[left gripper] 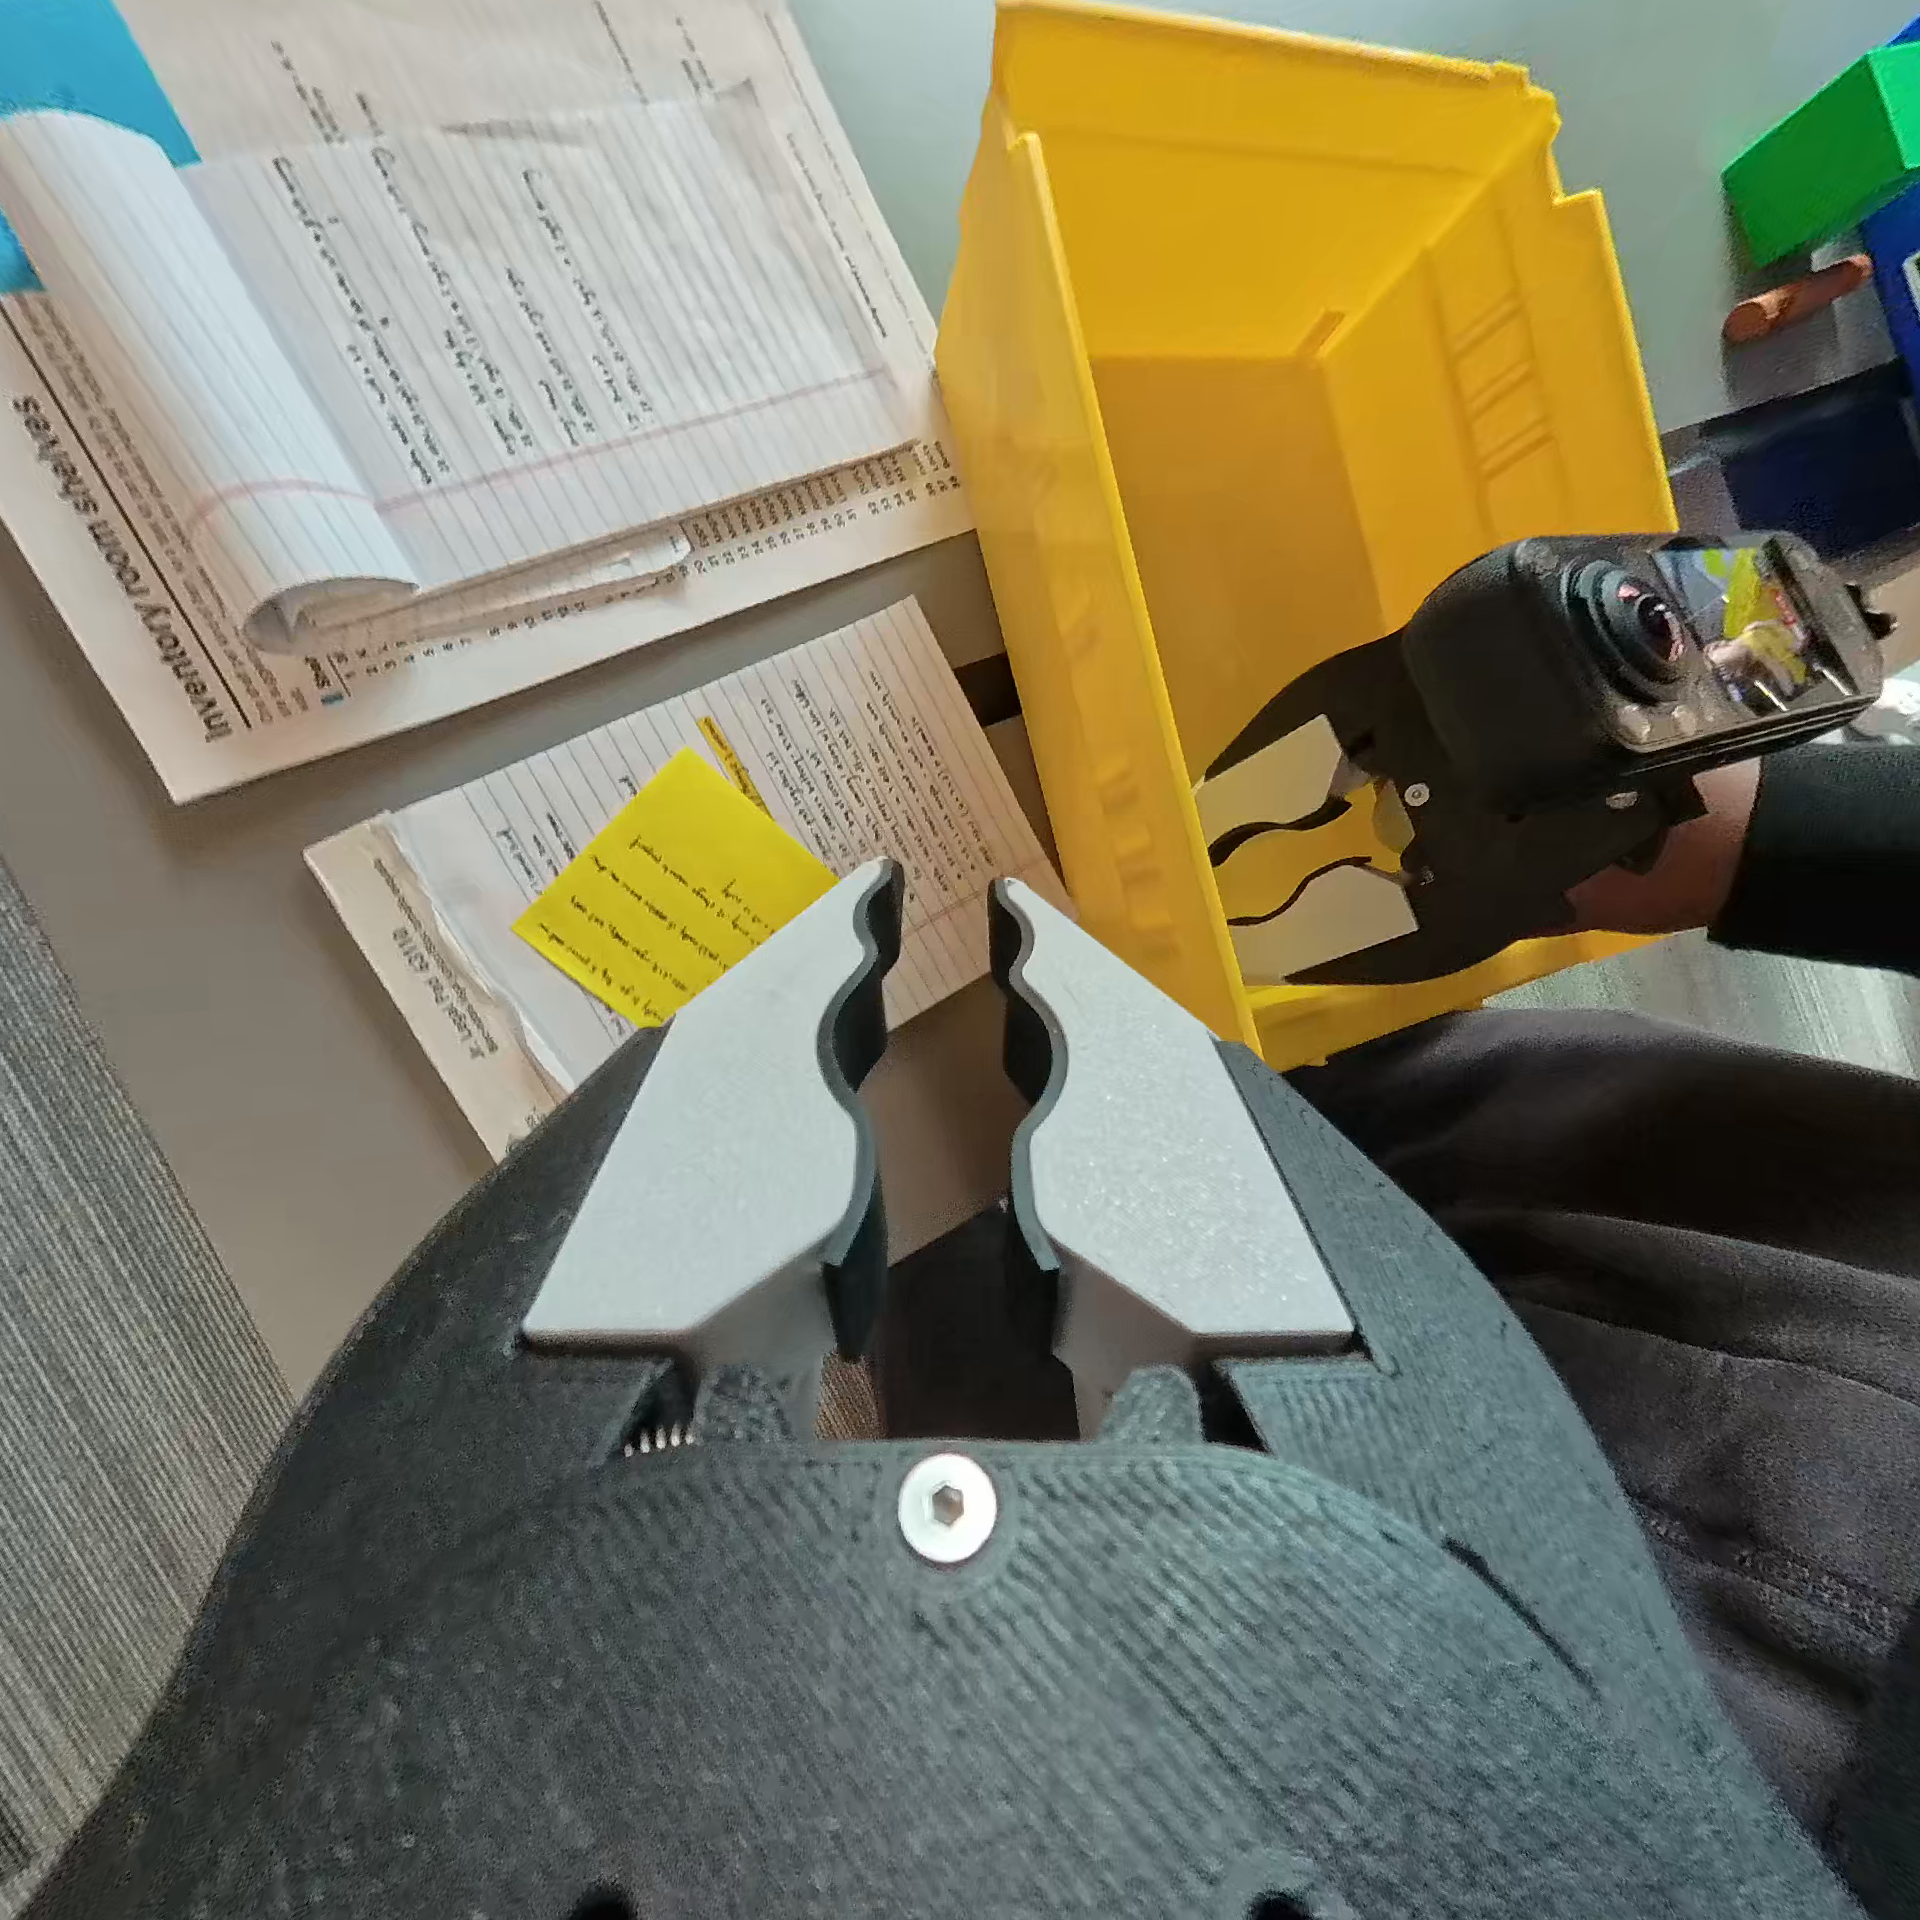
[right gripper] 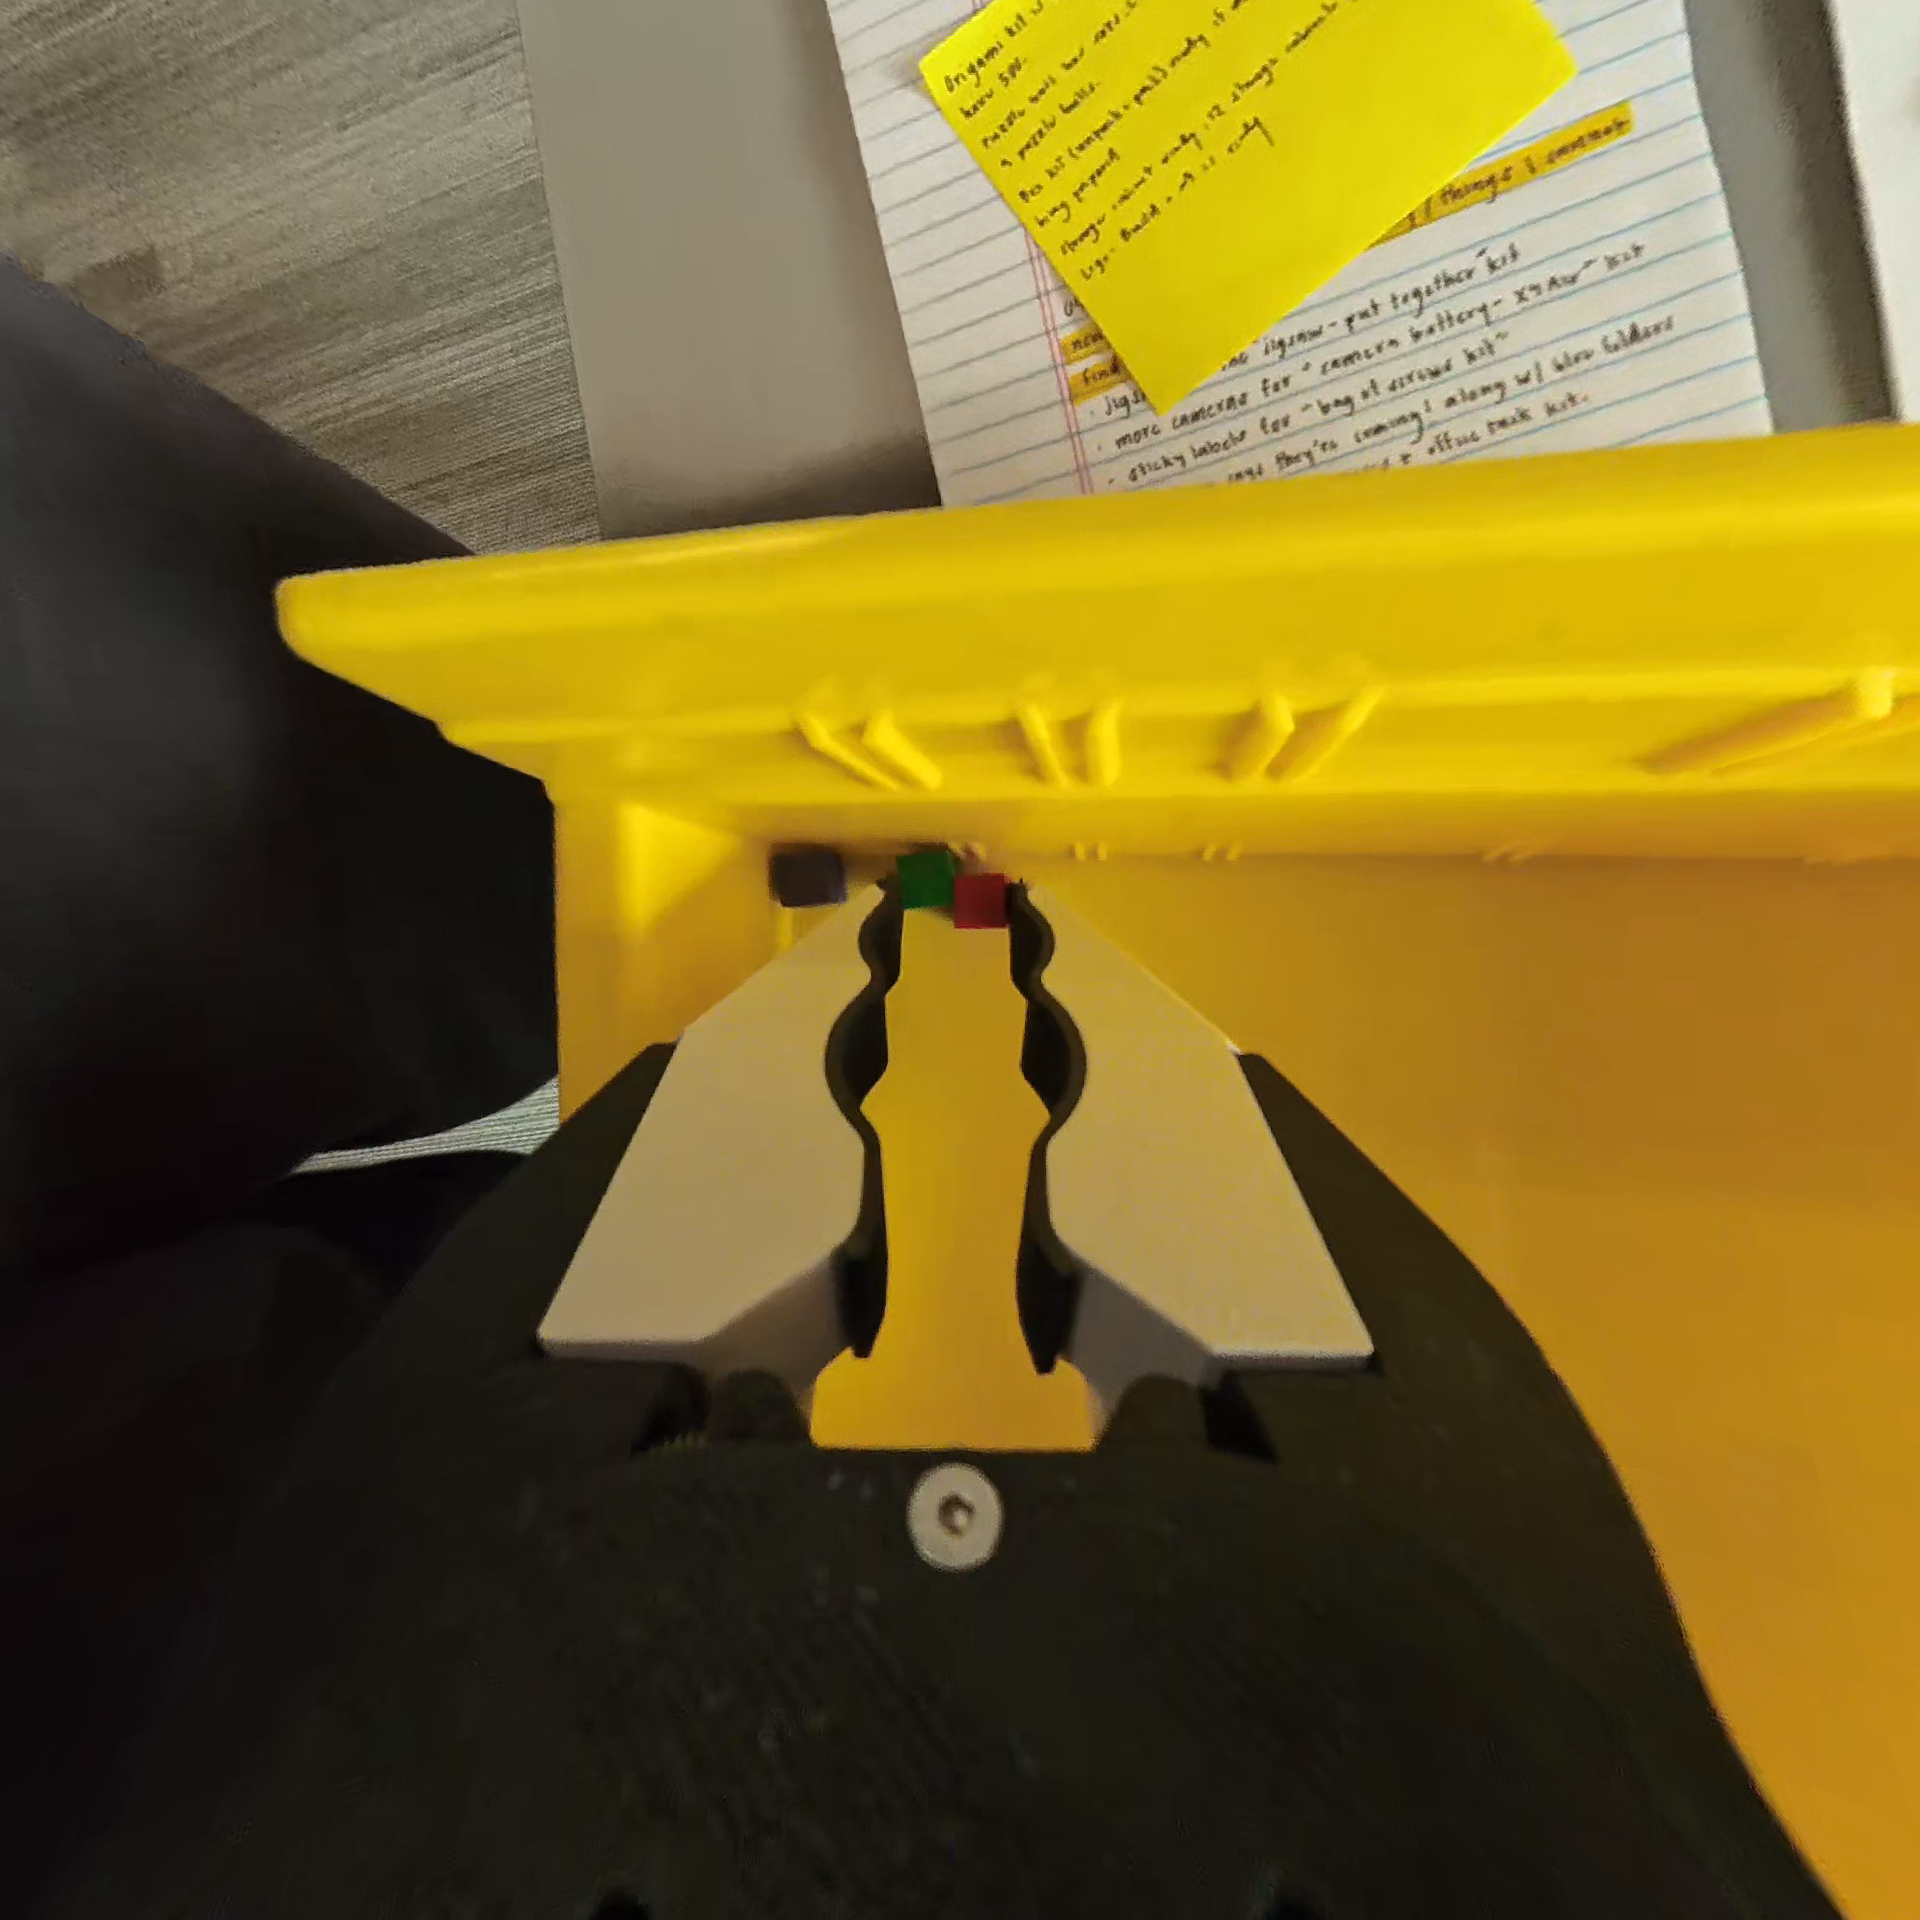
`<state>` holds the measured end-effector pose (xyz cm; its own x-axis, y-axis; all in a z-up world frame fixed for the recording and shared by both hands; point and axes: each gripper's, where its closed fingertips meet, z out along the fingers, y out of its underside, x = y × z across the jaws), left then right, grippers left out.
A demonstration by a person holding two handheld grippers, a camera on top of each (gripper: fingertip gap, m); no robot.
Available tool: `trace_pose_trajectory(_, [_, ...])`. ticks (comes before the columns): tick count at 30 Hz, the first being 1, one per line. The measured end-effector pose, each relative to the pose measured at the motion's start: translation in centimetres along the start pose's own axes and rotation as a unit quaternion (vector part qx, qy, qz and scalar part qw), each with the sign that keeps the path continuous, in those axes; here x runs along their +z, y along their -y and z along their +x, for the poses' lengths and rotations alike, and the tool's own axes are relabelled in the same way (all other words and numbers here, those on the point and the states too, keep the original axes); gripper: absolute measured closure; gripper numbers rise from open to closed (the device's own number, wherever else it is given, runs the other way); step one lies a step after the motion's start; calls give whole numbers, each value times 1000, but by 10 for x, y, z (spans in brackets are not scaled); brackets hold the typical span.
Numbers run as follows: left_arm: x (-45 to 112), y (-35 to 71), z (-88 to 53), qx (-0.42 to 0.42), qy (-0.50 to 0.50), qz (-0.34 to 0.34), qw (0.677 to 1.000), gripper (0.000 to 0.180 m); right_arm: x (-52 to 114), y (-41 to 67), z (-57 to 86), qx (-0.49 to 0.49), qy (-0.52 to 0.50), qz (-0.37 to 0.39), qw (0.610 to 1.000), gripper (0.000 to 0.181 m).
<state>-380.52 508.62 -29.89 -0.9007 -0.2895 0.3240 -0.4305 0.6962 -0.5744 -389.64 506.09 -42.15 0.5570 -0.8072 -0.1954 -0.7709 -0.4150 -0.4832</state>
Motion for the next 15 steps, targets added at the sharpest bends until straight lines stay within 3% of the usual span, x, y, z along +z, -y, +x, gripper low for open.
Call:
trace_pose_trajectory(8, [16,37,20,47,-57,16,997,167,-45,6,22,65,-91,20,993,163])
trace_pose_trajectory(15, [38,74,64,80,-146,19,986,165,-155,12,47,167,-220,125,953,163])
